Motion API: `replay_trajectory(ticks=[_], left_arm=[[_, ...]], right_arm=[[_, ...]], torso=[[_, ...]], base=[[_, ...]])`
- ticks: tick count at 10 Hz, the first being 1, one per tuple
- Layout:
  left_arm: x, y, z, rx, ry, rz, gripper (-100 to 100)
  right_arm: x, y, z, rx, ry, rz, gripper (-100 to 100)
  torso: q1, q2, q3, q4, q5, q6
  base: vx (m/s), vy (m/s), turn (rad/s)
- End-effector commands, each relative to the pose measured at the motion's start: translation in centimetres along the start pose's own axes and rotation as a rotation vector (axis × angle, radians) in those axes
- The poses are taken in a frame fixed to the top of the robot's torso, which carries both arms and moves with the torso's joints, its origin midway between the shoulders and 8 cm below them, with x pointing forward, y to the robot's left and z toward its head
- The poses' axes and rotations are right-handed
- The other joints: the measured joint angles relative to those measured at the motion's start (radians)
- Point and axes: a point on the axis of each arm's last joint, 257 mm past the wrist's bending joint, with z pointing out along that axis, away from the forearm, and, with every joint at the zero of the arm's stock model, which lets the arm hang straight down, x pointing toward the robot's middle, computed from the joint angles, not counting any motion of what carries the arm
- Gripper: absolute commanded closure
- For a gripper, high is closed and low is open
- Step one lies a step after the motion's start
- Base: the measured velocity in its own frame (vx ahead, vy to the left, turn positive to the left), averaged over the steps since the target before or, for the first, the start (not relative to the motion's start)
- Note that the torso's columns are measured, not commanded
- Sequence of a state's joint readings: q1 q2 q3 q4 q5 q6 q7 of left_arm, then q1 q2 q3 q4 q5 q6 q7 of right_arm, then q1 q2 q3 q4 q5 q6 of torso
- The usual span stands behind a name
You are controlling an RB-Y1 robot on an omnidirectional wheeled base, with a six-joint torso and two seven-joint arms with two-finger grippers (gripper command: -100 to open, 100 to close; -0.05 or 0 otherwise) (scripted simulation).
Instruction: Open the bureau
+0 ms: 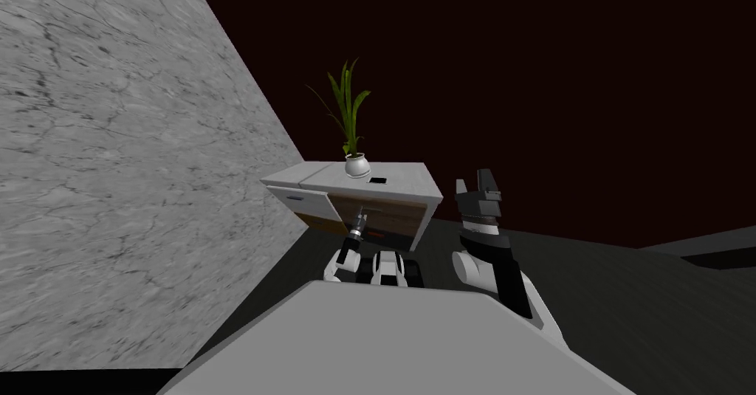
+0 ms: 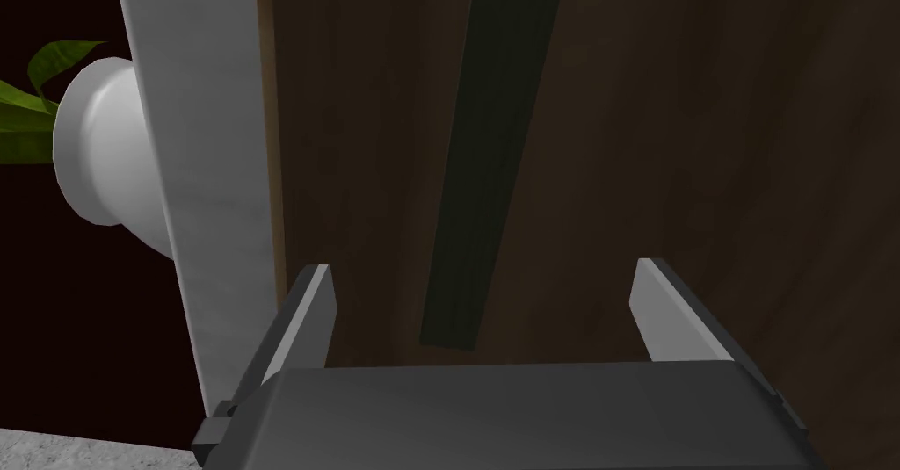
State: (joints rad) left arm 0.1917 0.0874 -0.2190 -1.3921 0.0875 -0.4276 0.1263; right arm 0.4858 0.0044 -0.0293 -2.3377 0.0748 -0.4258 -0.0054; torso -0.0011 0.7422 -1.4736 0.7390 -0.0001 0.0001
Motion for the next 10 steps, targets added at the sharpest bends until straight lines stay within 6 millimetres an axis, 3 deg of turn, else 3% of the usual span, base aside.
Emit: replay_trajectory(ticks=[1, 2, 3, 8, 9, 10], left_arm=[[0.5, 0.1, 0.2, 0.001, -0.005, -0.018, -100], [0.6, 0.1, 0.3, 0.0, -0.005, -0.02, -100], [0.6, 0.1, 0.3, 0.0, -0.005, -0.02, 100], [0.8, -0.2, -0.2, -0.004, 0.003, -0.022, 100], [0.0, -0.4, -0.4, -0.005, 0.011, 0.007, -100], [-0.2, -0.5, -0.3, 0.0, 0.01, 0.009, -100]], right_arm=[[0.0, 0.0, 0.0, 0.0, 0.0, 0.0, 0], [0.0, 0.0, 0.0, 0.0, 0.0, 0.0, 0], [0.0, 0.0, 0.0, 0.0, 0.0, 0.0, 0], [0.0, 0.0, 0.0, 0.0, 0.0, 0.0, 0], [0.0, 0.0, 0.0, 0.0, 0.0, 0.0, 0], [0.0, 0.0, 0.0, 0.0, 0.0, 0.0, 0]], torso=[[-0.002, 0.003, 0.002, 0.001, -0.001, 0.0], [-0.001, 0.002, 0.002, 0.001, -0.001, 0.0], [0.0, -0.001, 0.0, 0.0, 0.0, 0.0], [0.001, -0.003, -0.002, -0.001, 0.0, 0.0], [0.0, -0.01, -0.006, -0.002, 0.0, 0.0], [0.0, -0.013, -0.008, -0.003, 0.0, 0.0]], base=[[0.014, 0.007, 0.0], [0.006, 0.002, 0.0], [0.0, 0.0, 0.0], [-0.152, 0.024, 0.019], [0.006, -0.003, -0.009], [0.109, -0.016, -0.02]])
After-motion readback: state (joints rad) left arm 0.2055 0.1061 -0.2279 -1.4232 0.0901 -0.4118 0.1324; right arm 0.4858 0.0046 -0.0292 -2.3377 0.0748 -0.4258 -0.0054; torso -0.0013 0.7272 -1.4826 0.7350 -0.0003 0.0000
